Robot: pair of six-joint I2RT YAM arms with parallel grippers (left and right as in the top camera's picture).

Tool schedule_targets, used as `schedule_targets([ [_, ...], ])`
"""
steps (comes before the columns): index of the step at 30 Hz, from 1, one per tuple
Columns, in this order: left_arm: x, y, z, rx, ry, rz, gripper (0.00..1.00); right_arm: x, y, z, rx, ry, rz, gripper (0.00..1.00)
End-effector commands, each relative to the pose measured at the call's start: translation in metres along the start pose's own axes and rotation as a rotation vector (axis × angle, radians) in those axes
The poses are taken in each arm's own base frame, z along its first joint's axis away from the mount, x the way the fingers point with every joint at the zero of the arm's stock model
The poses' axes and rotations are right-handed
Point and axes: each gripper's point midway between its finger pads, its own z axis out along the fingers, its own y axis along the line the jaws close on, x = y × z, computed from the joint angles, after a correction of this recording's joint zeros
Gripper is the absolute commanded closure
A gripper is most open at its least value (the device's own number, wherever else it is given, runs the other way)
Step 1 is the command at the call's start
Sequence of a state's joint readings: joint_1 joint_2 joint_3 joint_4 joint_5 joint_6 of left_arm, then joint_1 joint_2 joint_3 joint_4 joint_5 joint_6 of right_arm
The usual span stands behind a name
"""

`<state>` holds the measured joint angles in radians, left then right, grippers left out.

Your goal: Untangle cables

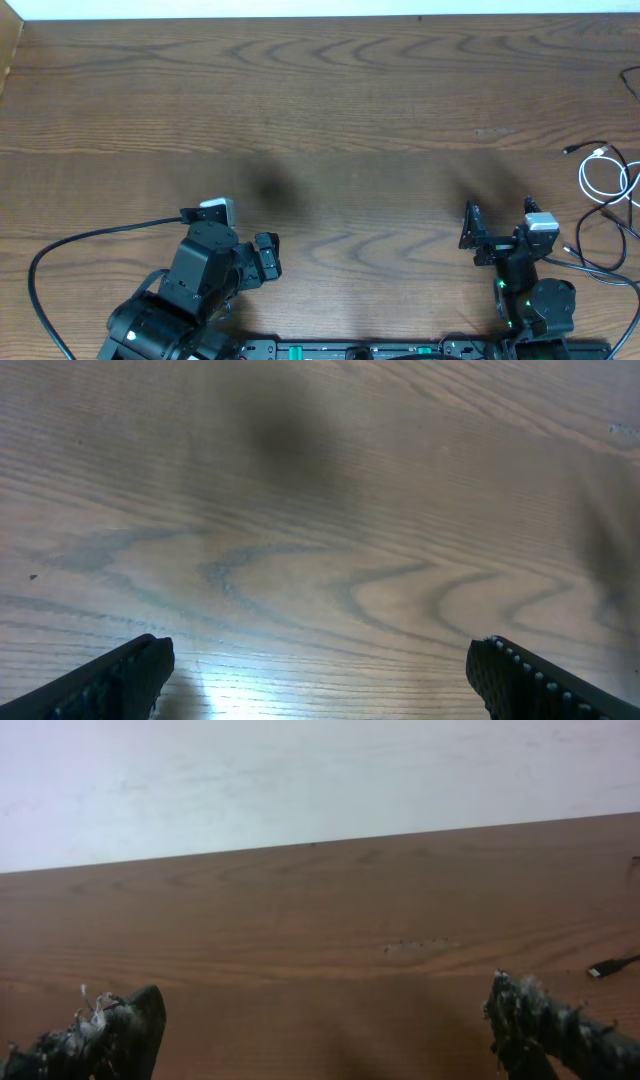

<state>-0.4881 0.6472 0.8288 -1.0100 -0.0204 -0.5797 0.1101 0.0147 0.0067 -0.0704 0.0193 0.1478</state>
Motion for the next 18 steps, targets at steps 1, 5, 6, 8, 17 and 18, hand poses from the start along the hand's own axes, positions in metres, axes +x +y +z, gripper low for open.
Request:
schedule_targets([
  [1,0.001,0.0,0.0,0.003,0.002,-0.007,0.02,0.001,0.003,0.0,-0.012,0.001,-0.011,0.01],
  [5,0.001,0.0,0.0,0.003,0.002,-0.007,0.02,0.001,0.003,0.0,-0.012,0.001,-0.011,0.01],
  [6,0.001,0.0,0.0,0.002,0.003,-0.007,0.02,0.001,0.003,0.0,-0.013,0.001,-0.011,0.01],
  [8,0.001,0.0,0.0,0.001,0.003,-0.007,0.02,0.001,0.003,0.0,-0.013,0.001,-0.011,0.01],
  [17,0.001,0.011,0.002,-0.043,-0.004,0.022,0.02,0.001,0.003,0.0,-0.013,0.001,-0.011,0.01],
  [18,0.001,0.014,0.003,-0.051,-0.008,0.017,0.02,0.001,0.003,0.0,-0.013,0.001,-0.011,0.01],
])
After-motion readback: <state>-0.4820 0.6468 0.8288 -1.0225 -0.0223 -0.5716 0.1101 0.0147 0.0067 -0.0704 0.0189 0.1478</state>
